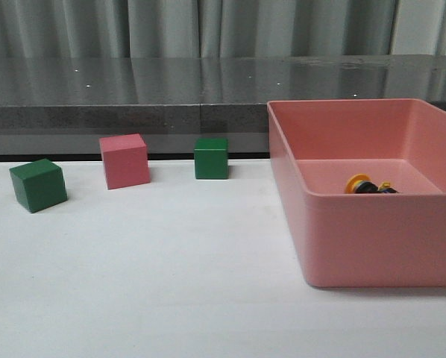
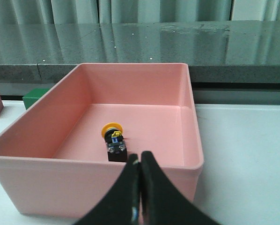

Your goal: Place and stand button with both arms

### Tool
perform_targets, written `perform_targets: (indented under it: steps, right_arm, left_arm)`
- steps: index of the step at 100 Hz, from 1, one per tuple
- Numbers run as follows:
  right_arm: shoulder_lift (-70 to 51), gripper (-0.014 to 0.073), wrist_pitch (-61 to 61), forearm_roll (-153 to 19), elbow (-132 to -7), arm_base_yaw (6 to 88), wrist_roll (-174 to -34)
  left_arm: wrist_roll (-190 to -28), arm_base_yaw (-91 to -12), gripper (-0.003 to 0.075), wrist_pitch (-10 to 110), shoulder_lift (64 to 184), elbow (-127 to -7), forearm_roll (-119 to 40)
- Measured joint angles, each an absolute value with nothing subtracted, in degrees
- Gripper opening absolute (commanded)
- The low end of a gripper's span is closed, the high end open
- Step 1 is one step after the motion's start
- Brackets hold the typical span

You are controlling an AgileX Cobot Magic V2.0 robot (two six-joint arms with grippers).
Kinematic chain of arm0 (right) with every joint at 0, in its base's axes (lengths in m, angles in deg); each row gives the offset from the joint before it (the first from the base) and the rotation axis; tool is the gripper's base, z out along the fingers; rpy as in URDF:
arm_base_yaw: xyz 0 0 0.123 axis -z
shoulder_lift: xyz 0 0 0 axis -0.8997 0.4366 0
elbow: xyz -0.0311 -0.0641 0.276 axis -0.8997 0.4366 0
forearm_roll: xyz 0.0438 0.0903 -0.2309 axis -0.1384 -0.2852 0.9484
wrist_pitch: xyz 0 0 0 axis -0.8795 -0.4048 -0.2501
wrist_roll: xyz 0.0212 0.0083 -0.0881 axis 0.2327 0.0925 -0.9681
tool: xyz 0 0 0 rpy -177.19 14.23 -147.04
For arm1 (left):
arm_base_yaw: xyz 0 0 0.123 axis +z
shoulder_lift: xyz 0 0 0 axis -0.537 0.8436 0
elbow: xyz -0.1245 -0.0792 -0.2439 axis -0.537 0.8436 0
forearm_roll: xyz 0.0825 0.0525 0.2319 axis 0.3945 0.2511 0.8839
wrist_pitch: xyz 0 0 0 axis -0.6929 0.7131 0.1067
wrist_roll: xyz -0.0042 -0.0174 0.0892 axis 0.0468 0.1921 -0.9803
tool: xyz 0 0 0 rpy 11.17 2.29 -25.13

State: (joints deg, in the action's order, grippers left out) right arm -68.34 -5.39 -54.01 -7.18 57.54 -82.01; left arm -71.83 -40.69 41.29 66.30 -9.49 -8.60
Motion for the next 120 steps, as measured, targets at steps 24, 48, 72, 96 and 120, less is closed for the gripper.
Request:
perform_targets:
  steps: [24, 48, 72, 96, 120]
  right_arm:
    - [-68.3, -0.0062, -6.0, -54.0, -7.2, 57.5, -82.0]
    - [-68.3, -0.0062, -12.0, -54.0, -10.9, 57.5, -82.0]
    - [-55.7, -0.0062, -1.4, -54.0, -31.2, 57.5, -82.0]
    - [-33.3, -0.0062, 12.1, -55.4, -51.7, 57.5, -82.0]
    - [-12.9, -0.0062, 18.2, -58.8, -63.6, 57.5, -82.5]
  left_arm:
    - [-71.8, -40.7, -0.0020, 41.3, 66.3, -9.5, -8.6]
    - [-71.8, -40.7, -0.0020, 41.3, 66.3, -9.5, -8.6]
    - [-71.8, -40.7, -0.0020, 41.3, 66.3, -9.5, -8.6]
    - [-71.8, -40.7, -0.0020, 41.3, 66.3, -9.5, -8.6]
    - [-71.8, -40.7, -0.0020, 41.3, 66.3, -9.5, -8.6]
